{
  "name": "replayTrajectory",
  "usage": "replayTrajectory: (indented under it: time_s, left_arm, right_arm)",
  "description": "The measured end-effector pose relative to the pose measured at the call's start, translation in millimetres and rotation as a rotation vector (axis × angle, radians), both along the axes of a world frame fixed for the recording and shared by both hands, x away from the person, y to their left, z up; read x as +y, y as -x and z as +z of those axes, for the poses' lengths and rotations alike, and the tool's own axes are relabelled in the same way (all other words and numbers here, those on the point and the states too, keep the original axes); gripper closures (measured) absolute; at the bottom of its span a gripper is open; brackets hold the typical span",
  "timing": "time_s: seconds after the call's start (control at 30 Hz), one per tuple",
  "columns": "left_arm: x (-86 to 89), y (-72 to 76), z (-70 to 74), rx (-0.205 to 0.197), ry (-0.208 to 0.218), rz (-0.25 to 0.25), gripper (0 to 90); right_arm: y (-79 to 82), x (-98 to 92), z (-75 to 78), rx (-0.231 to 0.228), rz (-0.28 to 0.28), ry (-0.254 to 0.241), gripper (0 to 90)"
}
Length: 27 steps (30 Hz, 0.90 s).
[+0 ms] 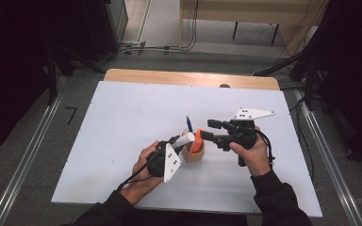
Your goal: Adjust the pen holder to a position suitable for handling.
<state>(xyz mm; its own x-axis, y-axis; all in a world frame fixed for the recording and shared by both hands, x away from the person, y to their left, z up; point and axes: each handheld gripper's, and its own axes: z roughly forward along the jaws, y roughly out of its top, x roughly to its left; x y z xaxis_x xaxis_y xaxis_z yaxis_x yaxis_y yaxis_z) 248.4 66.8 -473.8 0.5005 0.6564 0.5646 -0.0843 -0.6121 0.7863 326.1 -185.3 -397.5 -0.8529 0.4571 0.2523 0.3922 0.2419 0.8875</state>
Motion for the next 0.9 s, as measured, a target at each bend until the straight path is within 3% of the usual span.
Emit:
replayTrajectory:
  time_s: [0.4, 0.67, 0.9]
  left_arm:
    - [1.7, 1.7, 3.8, 0.004, 0.028, -0.006, 71.4]
    - [2.3, 2.4, 6.4, 0.021, 0.058, -0.02, 71.4]
    - [5.2, 1.8, 10.6, 0.059, 0.126, -0.04, 71.4]
  right_arm:
    - [-1.9, -12.7, -11.2, -0.005, -0.061, 0.069, 36.3]
    - [-3.3, -24.3, -26.4, -0.021, -0.14, 0.163, 32.8]
    - [-2.6, -34.9, -34.4, -0.003, -0.177, 0.189, 31.5]
